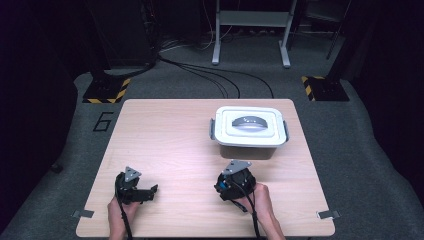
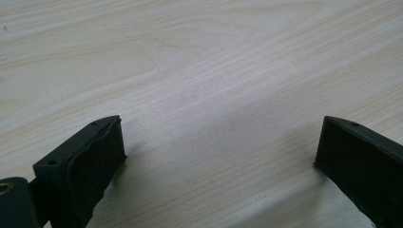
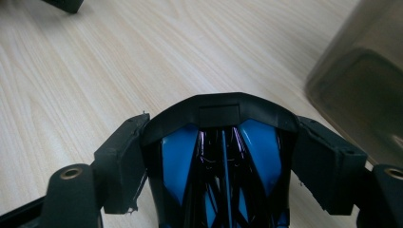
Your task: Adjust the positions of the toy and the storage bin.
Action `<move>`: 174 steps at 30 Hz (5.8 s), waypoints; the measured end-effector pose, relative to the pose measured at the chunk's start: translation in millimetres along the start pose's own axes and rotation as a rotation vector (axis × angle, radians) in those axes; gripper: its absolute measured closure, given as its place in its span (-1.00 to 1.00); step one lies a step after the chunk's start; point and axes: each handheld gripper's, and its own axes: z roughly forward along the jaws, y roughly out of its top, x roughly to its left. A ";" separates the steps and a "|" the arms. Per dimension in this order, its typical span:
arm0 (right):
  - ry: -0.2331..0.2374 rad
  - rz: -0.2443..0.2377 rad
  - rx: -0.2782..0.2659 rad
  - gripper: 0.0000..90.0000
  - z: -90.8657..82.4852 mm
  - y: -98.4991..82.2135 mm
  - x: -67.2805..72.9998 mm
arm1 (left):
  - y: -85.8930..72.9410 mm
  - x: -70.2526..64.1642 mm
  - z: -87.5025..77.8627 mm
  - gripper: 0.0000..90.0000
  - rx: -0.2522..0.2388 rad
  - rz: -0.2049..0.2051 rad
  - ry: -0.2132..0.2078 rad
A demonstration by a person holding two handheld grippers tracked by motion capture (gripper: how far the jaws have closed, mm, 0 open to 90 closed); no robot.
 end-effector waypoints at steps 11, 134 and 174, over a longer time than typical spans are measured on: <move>-0.048 0.064 -0.104 -0.46 -28.9 -11.6 -14.2 | 0.0 0.0 -0.1 -0.95 0.001 0.000 0.000; -0.358 0.470 0.016 -0.94 -81.2 -78.3 -161.6 | 0.4 0.0 -0.4 -0.93 0.003 0.003 -0.009; -0.302 0.556 -0.134 -0.85 -107.9 -84.1 -192.8 | 0.4 -0.4 0.3 -0.93 -0.004 0.004 -0.005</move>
